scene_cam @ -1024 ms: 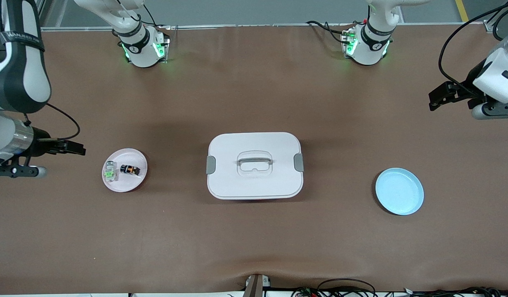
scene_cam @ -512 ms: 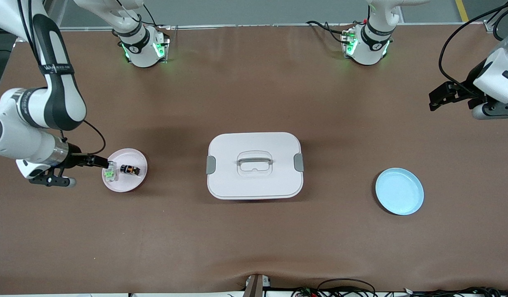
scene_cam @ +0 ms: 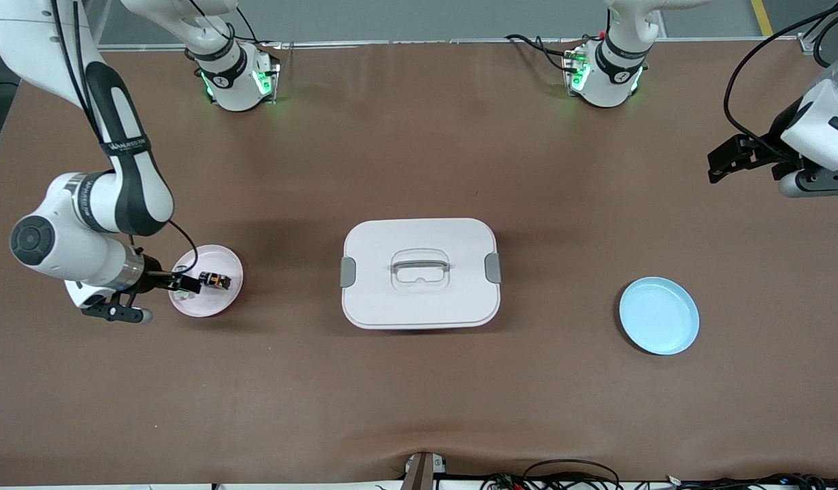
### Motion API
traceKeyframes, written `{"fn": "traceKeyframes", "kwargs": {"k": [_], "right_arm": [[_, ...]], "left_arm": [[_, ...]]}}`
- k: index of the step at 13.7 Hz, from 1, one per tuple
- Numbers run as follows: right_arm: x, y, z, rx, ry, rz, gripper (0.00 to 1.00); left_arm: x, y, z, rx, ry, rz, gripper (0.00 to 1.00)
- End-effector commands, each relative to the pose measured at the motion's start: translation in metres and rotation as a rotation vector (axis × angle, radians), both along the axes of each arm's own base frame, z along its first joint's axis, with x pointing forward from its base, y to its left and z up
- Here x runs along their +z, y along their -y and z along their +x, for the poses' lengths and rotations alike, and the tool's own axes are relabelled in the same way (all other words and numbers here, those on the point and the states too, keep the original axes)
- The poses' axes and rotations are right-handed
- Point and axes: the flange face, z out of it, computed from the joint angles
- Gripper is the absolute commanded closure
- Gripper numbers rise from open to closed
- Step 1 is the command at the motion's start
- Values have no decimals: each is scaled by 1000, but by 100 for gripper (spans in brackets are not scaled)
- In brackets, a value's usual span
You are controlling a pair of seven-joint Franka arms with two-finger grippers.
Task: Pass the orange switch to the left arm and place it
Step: 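Move the right gripper down over the orange switch on the white plate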
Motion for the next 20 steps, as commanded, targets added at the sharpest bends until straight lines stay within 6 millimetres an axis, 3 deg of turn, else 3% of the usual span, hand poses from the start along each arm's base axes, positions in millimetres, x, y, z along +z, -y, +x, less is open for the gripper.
{"fn": "traceKeyframes", "kwargs": {"k": [1,8,20], "right_arm": [[-22,0,-1,-22,24,-2,0],[-59,-9,-15,-13,18,-11,0],[-92,-20,-30,-1,-21,-12,0]], "left_arm": [[4,-2,2,-18,3,10,0],[4,-2,2,-18,3,10,0],[4,-3,2,-17,3,9,0]]}}
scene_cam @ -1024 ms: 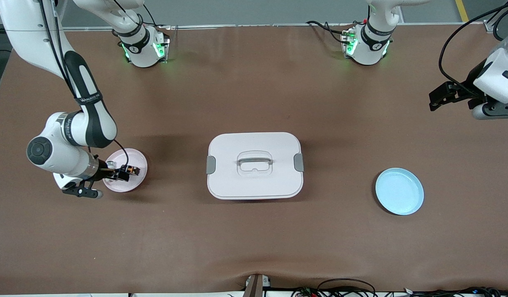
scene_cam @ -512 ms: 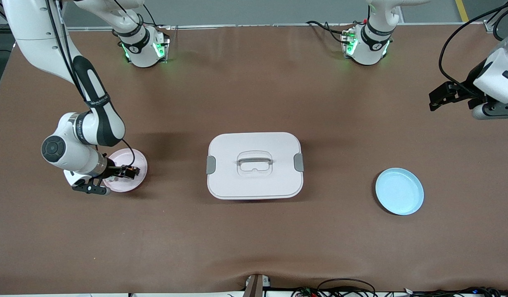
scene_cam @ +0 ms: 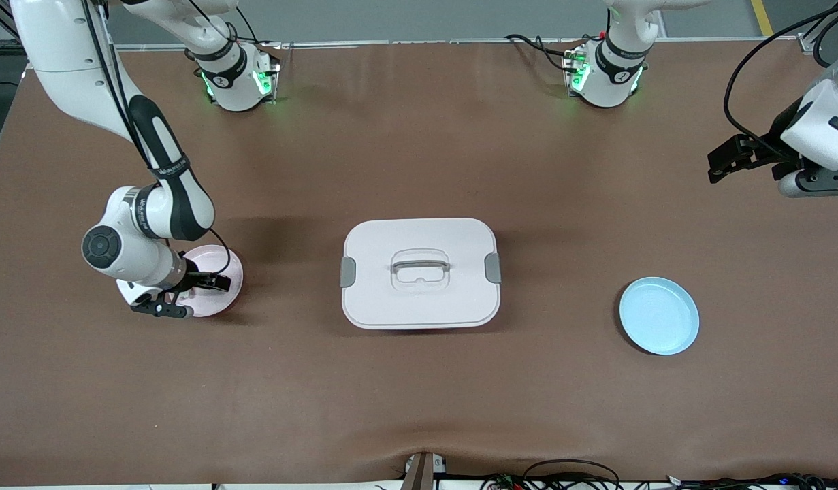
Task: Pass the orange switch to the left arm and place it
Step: 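Move the right gripper down over the orange switch on the white plate, then close the right gripper on the orange switch while the left gripper advances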
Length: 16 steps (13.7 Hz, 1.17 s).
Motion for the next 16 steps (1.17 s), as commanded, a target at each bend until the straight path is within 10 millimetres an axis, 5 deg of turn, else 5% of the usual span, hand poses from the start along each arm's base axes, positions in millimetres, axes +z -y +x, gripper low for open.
{"fn": "traceKeyframes", "kwargs": {"k": [1,16], "right_arm": [[-9,-1,-6,-18,3,4,0],[-18,-2,-12,-17,0,2,0]], "left_arm": [[4,-2,2,-18,3,9,0],[-9,-2,9,-18,-22,3,0]]}}
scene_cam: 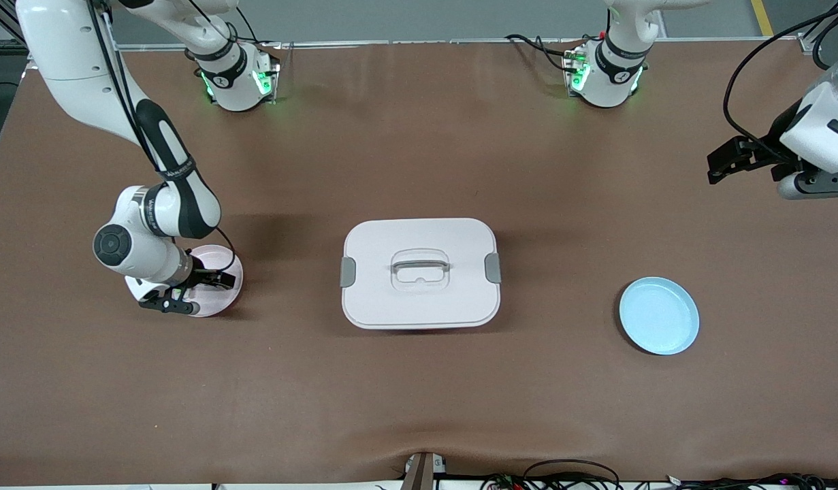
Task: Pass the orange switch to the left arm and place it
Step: 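Close the right gripper on the orange switch while the left gripper advances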
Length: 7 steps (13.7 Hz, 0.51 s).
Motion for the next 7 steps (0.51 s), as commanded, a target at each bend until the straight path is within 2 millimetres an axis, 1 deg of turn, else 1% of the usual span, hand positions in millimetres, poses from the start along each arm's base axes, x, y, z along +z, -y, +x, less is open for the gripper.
{"fn": "traceKeyframes", "kwargs": {"k": [1,3,4,5,6,7], "right_arm": [[-1,-3,-1,-15,4,6,0],[-1,-3,-1,-15,-1,6,0],[-1,-4,-2,-12,-5,7,23],[-2,-9,-2,-4,-7,7,72],[-2,-12,-2,-2,-7,7,100],[-1,-12,-2,-16,-6,6,100]], "left_arm": [[-6,0,7,-21,-16,3,0],[-7,7,8,-32,-16,14,0],[-12,9,10,-37,-24,15,0],[-18,15,12,-47,-35,10,0],[-20,25,13,-64,-32,6,0],[-21,29,17,-71,-28,-1,0]]}}
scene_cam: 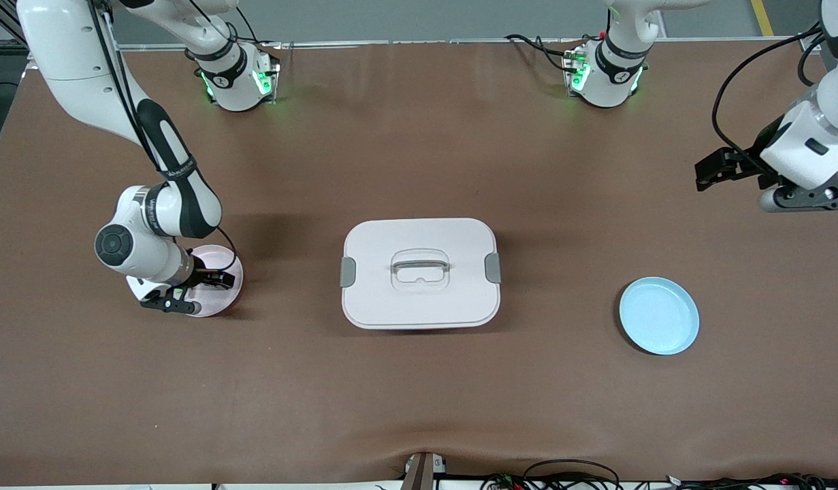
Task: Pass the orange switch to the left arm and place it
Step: 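Close the right gripper on the orange switch while the left gripper advances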
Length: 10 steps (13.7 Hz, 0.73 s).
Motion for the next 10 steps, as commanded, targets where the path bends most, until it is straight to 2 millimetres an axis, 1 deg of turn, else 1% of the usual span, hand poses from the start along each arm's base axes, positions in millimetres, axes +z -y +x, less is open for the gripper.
{"fn": "traceKeyframes", "kwargs": {"k": [1,2,5,8,10], "right_arm": [[0,-6,-1,-25,-3,5,100],[0,-6,-1,-25,-3,5,100],[3,-5,2,-27,-3,6,100],[25,-2,11,-31,-82,19,100],[47,-4,14,-69,-114,67,100]], "left_arm": [[1,17,14,-48,16,-9,0],[0,27,16,-67,16,-17,0],[0,36,17,-81,27,-20,0],[3,30,16,-71,38,-18,0],[7,28,16,-68,43,-17,0]]}}
